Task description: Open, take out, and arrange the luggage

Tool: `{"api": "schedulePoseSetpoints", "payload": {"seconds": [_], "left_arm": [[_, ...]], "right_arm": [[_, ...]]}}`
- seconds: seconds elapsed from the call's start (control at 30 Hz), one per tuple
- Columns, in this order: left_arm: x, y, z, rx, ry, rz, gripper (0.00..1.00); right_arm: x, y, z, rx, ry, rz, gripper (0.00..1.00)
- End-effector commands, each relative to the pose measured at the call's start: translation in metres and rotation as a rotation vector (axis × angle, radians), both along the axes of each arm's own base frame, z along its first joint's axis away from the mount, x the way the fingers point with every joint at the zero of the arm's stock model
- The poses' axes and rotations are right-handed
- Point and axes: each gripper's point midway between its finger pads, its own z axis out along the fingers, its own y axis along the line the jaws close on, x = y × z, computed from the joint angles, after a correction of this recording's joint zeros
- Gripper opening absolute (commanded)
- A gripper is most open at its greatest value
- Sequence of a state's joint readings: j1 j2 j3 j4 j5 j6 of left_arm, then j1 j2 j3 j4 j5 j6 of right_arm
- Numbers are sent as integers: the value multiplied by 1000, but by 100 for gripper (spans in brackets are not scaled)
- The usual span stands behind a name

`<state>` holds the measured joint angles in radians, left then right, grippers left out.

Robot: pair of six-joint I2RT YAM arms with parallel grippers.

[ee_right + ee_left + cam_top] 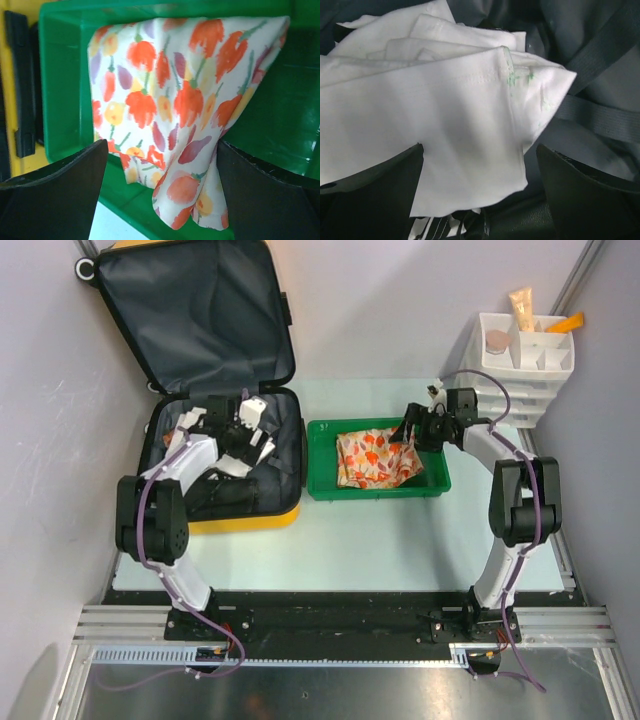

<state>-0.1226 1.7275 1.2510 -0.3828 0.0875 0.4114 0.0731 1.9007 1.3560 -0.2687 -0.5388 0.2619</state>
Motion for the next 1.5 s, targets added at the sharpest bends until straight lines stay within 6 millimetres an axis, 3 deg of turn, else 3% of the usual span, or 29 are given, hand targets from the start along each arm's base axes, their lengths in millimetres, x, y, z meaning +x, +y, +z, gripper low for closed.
{"api": "schedulePoseSetpoints", "payload": {"seconds": [0.0, 0.2, 0.57, 0.7, 0.8, 0.83, 1.03, 1.1, 1.27, 1.3, 1.4, 1.47], "left_arm": [[29, 0, 10, 38, -139, 78, 97], [37, 3, -6, 98, -162, 93, 87], [-4, -3, 1, 120, -160, -23, 98], [-6, -12, -22, 159, -111, -31, 94], [2, -12, -28, 184, -104, 1, 91], [4, -10, -39, 199, -79, 12, 89], [14, -6, -47, 229, -70, 57, 87], [11, -8, -46, 222, -69, 45, 87], [1, -26, -18, 129, -88, -29, 59], [2, -29, -1, 110, -113, -38, 53], [-1, -36, 18, 74, -94, -63, 45], [-6, -37, 19, 45, -67, -69, 41]], "right_arm": [[7, 16, 48, 13, -141, 17, 93], [16, 10, 66, -24, -211, 10, 100], [20, -15, 67, -152, -225, -50, 100], [22, -5, 68, -97, -211, -33, 100], [25, 0, 70, -87, -213, -25, 100], [26, 2, 69, -85, -210, -21, 100], [26, 11, 76, -67, -223, -3, 100], [24, 15, 78, -58, -226, 9, 100], [22, 35, 89, -28, -265, 56, 100], [21, 44, 93, -18, -272, 77, 100], [21, 57, 95, 2, -276, 105, 100], [21, 69, 99, 13, -290, 127, 100]]}}
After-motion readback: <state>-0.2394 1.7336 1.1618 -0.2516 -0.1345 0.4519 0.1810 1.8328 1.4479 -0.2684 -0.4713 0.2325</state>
